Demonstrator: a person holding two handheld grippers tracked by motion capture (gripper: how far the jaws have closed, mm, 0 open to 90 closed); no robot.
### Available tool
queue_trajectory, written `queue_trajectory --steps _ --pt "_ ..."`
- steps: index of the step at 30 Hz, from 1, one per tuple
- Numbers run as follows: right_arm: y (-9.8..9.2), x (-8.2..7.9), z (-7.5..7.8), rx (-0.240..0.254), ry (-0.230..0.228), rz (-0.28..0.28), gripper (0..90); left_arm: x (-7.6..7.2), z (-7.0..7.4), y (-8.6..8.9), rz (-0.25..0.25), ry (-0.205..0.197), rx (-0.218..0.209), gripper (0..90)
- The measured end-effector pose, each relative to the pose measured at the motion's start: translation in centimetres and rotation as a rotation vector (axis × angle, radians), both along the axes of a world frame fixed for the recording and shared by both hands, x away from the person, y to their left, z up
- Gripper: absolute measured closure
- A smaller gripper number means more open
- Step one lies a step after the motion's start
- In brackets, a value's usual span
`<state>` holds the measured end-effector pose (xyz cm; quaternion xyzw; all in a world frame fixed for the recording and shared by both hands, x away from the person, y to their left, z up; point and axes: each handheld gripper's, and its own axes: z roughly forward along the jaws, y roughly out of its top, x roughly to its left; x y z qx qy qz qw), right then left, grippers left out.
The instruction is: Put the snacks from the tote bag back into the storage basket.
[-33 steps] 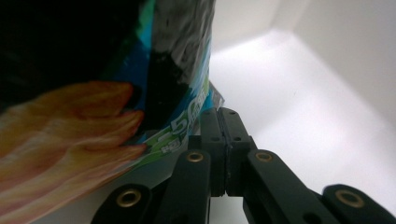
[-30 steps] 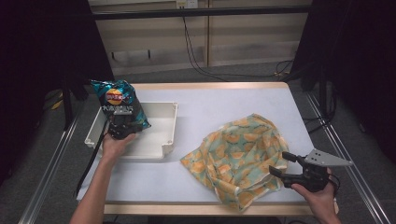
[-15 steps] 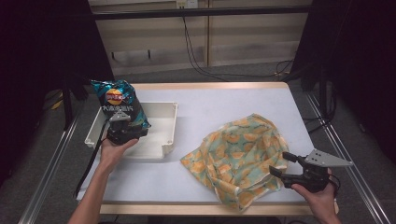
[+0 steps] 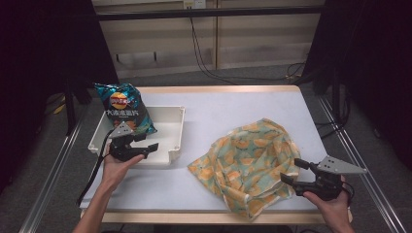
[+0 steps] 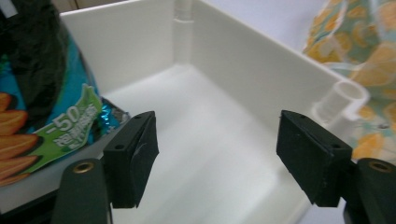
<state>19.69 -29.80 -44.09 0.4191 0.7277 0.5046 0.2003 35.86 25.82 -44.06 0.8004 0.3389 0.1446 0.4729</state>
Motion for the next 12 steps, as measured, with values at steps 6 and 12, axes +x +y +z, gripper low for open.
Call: queue_trajectory --steps 6,12 --pt "0.0 0.0 0.0 0.000 0.001 0.001 22.5 -1.1 0.1 0.1 0.041 -0.028 -0.018 22.1" --pt "-0.2 0.0 0.0 -0.005 -0.002 0.000 22.5 -1.8 -0.1 0.4 0.038 -0.012 -0.041 15.6"
